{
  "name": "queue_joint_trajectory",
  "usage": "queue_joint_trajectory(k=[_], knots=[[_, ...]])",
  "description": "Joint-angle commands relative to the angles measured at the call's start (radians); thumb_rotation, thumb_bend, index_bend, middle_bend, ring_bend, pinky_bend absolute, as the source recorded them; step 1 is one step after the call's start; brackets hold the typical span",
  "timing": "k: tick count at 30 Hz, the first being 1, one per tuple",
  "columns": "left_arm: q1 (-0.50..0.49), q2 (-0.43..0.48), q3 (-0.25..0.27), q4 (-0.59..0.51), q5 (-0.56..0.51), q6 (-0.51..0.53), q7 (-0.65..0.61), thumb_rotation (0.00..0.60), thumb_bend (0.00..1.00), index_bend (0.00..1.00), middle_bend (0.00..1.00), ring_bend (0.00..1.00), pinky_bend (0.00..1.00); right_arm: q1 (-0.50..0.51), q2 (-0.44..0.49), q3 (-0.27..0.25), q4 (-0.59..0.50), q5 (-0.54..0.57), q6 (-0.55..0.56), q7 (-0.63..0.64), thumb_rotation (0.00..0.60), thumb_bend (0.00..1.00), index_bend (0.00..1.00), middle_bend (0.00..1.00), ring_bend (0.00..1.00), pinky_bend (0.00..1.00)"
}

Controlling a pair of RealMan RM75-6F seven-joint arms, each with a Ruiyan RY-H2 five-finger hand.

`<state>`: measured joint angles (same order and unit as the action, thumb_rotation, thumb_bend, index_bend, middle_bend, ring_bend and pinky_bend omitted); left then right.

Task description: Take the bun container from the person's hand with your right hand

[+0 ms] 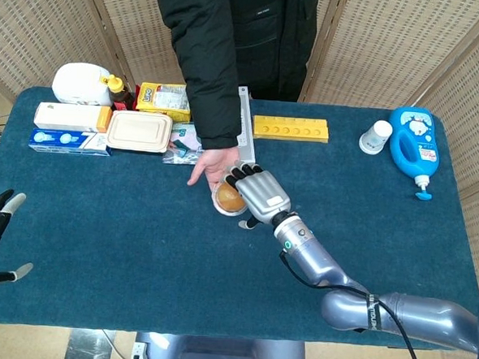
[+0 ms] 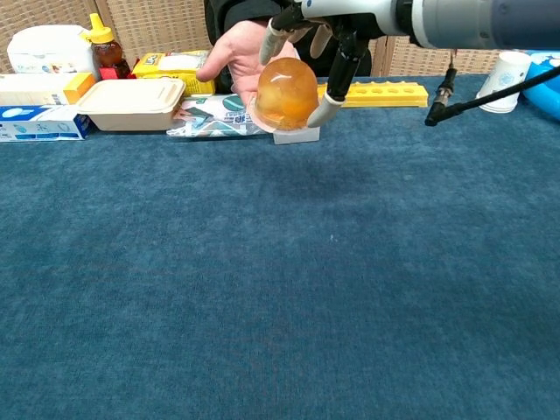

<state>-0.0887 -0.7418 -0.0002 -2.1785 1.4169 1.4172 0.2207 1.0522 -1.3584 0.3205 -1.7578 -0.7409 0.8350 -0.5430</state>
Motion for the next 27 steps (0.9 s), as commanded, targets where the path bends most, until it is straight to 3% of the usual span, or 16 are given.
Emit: queue_joint_trajectory(k=[1,9,15,22,27], knots=[[-0.002,0.002,-0.002,0.001,-0.004,-0.002,-0.005,0.600,0.02,0.00,0.00,0.00,0.01,0.014,-0.029,-0.011,0.032,0.005,0.027,0.002,0.600,0.20,0.29,0.22,0.16,0.26],[-0.004,0.003,-0.002,-0.001,-0.007,-0.008,-0.002,0.600,0.02,0.00,0.00,0.00,0.01,0.001,-0.095,-0.022,0.100,-0.104,0.090,0.077,0.600,0.30,0.47,0.41,0.37,0.52],[-0.006,0.003,-0.004,-0.001,-0.011,-0.009,-0.003,0.600,0.02,0.00,0.00,0.00,0.01,-0.037,-0.073,-0.025,0.071,-0.196,0.134,0.144,0.600,0.36,0.53,0.47,0.44,0.59],[-0.010,0.005,-0.005,0.000,-0.017,-0.016,-0.005,0.600,0.02,0.00,0.00,0.00,0.01,-0.111,0.057,-0.040,-0.056,-0.296,0.197,0.175,0.600,0.36,0.54,0.48,0.45,0.59],[-0.008,0.006,-0.003,-0.002,-0.012,-0.015,-0.005,0.600,0.02,0.00,0.00,0.00,0.01,-0.217,0.205,-0.100,-0.148,-0.374,0.254,0.192,0.600,0.36,0.54,0.48,0.45,0.59]])
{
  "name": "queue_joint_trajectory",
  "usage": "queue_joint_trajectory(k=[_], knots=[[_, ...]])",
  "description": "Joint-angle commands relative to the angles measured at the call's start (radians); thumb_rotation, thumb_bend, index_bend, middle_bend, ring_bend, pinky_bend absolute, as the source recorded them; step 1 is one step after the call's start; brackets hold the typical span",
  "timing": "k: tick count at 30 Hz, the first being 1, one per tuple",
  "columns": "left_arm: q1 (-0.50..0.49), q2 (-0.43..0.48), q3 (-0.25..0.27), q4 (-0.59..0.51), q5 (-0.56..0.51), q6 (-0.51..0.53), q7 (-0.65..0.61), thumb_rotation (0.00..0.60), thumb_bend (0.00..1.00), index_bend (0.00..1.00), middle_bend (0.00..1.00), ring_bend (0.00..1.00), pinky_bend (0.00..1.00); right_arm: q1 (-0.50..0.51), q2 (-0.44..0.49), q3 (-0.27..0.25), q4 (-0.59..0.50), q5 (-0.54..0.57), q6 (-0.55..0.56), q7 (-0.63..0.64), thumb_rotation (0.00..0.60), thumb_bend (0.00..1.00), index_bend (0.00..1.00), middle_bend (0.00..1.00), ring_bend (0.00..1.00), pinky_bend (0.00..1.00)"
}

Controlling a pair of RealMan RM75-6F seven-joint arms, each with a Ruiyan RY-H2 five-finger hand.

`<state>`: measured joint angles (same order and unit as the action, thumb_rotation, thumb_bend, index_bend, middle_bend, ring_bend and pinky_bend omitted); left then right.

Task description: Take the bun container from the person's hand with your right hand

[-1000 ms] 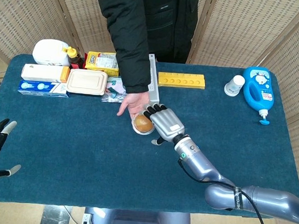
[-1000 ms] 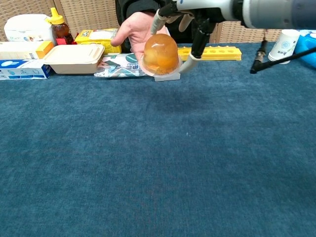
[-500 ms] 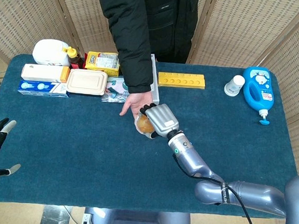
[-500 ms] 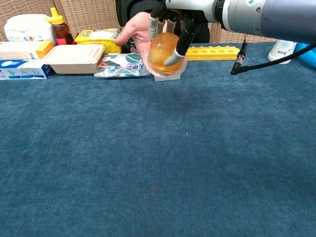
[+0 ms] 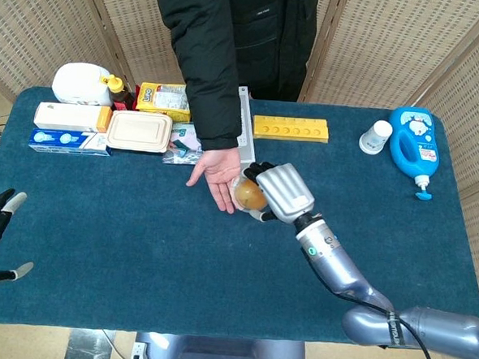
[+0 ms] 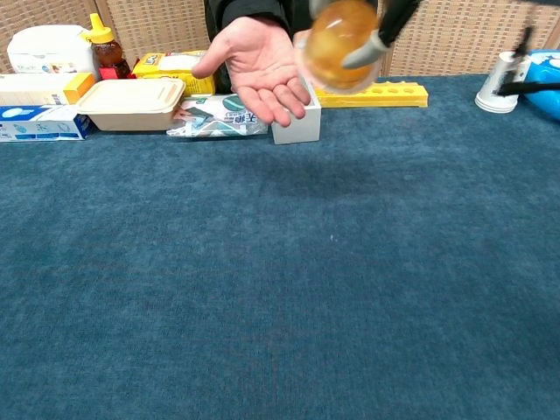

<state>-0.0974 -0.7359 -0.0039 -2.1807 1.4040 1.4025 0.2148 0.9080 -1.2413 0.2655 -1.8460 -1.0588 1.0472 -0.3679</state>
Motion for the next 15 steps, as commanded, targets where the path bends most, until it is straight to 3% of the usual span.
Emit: queue_joint_trajectory(k=[1,7,15], knots=[[0.000,-0.001,0.001,-0.001,0.001,0.000,0.002,0.600,0.02,0.00,0.00,0.00,0.01,-0.087,0.101,-0.056,-0.062,-0.065,0.045,0.021,0.600,0.36,0.54,0.48,0.45,0.59],[0.000,-0.011,0.007,-0.006,0.008,-0.003,0.029,0.600,0.02,0.00,0.00,0.00,0.01,-0.154,0.095,-0.124,0.049,-0.049,0.007,0.089,0.600,0.37,0.54,0.48,0.45,0.59],[0.002,-0.024,0.013,-0.012,0.008,-0.002,0.061,0.600,0.02,0.00,0.00,0.00,0.01,-0.139,-0.071,-0.136,0.277,-0.013,-0.110,0.175,0.600,0.38,0.54,0.48,0.42,0.57]])
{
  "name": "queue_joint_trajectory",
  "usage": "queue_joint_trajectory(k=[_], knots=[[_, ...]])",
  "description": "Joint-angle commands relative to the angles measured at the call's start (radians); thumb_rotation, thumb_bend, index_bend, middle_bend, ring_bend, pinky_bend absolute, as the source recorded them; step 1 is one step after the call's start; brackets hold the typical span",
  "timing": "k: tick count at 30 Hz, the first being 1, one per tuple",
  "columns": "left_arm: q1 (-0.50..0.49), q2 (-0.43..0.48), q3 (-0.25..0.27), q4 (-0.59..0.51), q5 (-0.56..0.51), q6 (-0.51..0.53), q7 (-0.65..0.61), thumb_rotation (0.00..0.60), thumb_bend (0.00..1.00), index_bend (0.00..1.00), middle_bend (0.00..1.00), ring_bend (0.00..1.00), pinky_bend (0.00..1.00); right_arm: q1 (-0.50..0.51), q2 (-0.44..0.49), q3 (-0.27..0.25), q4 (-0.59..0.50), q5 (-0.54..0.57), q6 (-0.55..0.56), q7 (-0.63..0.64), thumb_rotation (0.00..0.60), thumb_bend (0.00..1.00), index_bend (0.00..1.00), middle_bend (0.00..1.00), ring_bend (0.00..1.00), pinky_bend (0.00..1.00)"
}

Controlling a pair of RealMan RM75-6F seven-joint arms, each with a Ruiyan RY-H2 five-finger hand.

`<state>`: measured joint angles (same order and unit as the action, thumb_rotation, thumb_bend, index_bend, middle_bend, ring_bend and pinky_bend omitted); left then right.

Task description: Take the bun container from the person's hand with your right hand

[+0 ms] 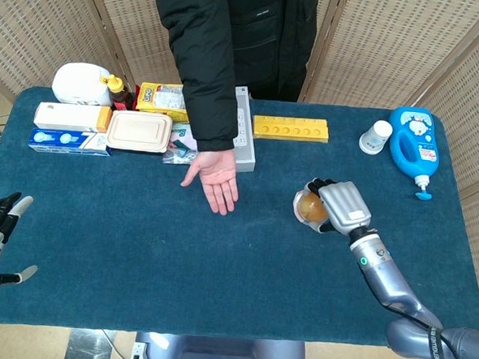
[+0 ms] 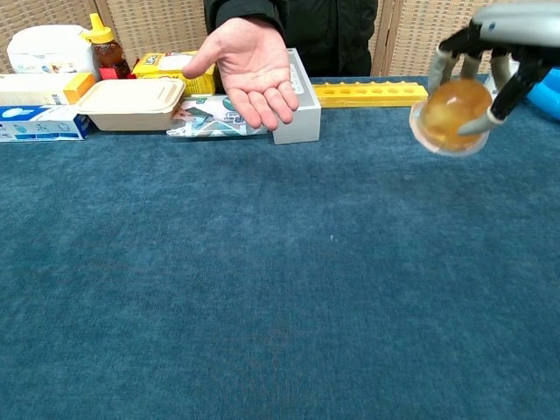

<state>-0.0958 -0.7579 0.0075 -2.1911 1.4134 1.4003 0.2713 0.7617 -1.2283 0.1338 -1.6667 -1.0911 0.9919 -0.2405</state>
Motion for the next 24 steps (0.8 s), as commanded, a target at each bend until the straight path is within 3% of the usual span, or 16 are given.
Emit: queue_joint_trajectory(k=[1,2,4,5,7,8,12,17,24], knots=[[0.001,-0.003,0.001,-0.002,-0.003,0.000,0.007,0.600,0.02,0.00,0.00,0.00,0.01,0.012,-0.104,-0.002,0.124,0.025,-0.074,0.059,0.600,0.38,0.53,0.47,0.42,0.56],[0.001,-0.004,0.001,-0.002,-0.003,0.002,0.009,0.600,0.02,0.00,0.00,0.00,0.01,0.016,-0.115,-0.002,0.141,0.025,-0.087,0.065,0.600,0.37,0.50,0.45,0.39,0.55],[0.001,-0.006,0.001,-0.002,-0.004,0.004,0.010,0.600,0.02,0.00,0.00,0.00,0.01,0.026,-0.122,-0.007,0.163,0.023,-0.135,0.083,0.600,0.32,0.34,0.36,0.32,0.46],[0.001,-0.006,0.001,-0.002,-0.005,0.003,0.011,0.600,0.02,0.00,0.00,0.00,0.01,0.028,-0.120,-0.007,0.166,0.025,-0.154,0.095,0.600,0.28,0.20,0.27,0.25,0.37],[0.000,-0.006,0.000,-0.002,-0.009,0.001,0.011,0.600,0.02,0.00,0.00,0.00,0.01,0.026,-0.118,-0.002,0.173,0.010,-0.158,0.117,0.600,0.20,0.03,0.13,0.15,0.23],[-0.001,-0.006,-0.001,-0.001,-0.009,0.000,0.010,0.600,0.02,0.00,0.00,0.00,0.01,0.022,-0.118,-0.001,0.175,-0.004,-0.150,0.126,0.600,0.16,0.01,0.08,0.11,0.18],[-0.003,-0.005,-0.001,-0.001,-0.011,-0.003,0.007,0.600,0.02,0.00,0.00,0.00,0.01,-0.009,-0.076,-0.003,0.140,-0.064,-0.103,0.151,0.600,0.08,0.00,0.02,0.04,0.11],[-0.001,0.001,-0.001,-0.001,-0.007,0.000,-0.003,0.600,0.02,0.00,0.00,0.00,0.01,-0.086,0.038,-0.025,0.013,-0.151,0.009,0.162,0.600,0.06,0.00,0.01,0.02,0.09],[0.004,0.003,0.007,-0.001,0.020,0.005,-0.008,0.600,0.02,0.00,0.00,0.00,0.01,-0.294,0.175,-0.121,-0.086,-0.315,0.268,0.226,0.600,0.01,0.00,0.01,0.01,0.08]])
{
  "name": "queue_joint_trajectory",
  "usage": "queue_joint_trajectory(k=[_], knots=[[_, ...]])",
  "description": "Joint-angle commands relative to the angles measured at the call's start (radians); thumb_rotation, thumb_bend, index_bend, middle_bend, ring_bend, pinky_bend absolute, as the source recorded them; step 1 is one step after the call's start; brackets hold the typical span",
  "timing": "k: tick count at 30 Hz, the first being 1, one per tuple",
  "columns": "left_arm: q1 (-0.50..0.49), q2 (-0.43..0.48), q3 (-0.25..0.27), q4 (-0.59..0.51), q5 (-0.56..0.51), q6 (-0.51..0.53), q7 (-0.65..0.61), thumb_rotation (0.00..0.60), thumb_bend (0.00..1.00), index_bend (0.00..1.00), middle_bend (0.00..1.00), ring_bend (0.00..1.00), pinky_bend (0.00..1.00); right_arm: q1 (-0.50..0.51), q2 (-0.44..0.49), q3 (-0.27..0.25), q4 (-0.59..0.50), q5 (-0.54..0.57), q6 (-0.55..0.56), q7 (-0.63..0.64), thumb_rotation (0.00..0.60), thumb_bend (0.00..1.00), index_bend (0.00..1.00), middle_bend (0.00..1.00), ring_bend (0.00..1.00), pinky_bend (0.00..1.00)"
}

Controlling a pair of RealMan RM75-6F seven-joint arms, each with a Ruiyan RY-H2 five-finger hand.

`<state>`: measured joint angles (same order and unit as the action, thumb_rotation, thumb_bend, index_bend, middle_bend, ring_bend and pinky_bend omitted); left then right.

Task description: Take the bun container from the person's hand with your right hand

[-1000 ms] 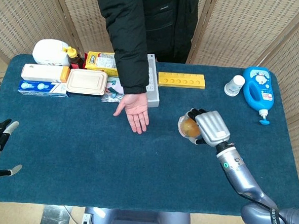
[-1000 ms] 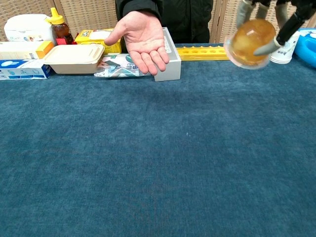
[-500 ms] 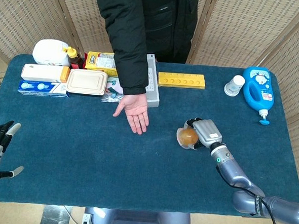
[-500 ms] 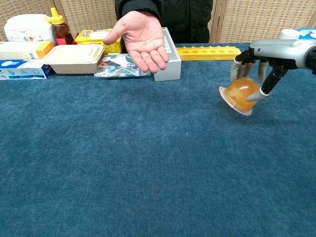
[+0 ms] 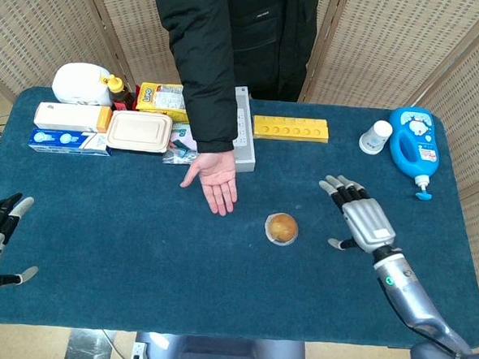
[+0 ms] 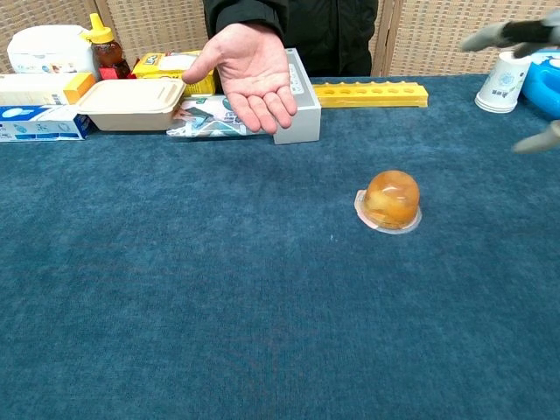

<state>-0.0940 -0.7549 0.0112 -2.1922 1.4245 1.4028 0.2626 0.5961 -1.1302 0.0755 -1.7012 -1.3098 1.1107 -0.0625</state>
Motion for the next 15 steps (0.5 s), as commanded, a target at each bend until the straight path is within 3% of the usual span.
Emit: queue_joint_trajectory(k=[1,8,15], knots=[[0.004,-0.001,0.005,0.000,0.013,0.004,0.002,0.600,0.02,0.00,0.00,0.00,0.01,-0.155,0.080,-0.073,-0.045,-0.111,0.183,0.058,0.600,0.00,0.00,0.01,0.01,0.07],[0.011,-0.010,0.016,-0.001,0.042,0.009,0.019,0.600,0.02,0.00,0.00,0.00,0.01,-0.316,0.070,-0.114,0.013,-0.168,0.380,0.080,0.600,0.00,0.00,0.02,0.01,0.05],[0.014,-0.029,0.021,-0.002,0.044,0.010,0.058,0.600,0.02,0.00,0.00,0.00,0.01,-0.394,0.078,-0.118,0.030,-0.206,0.468,0.105,0.600,0.00,0.00,0.02,0.00,0.04]])
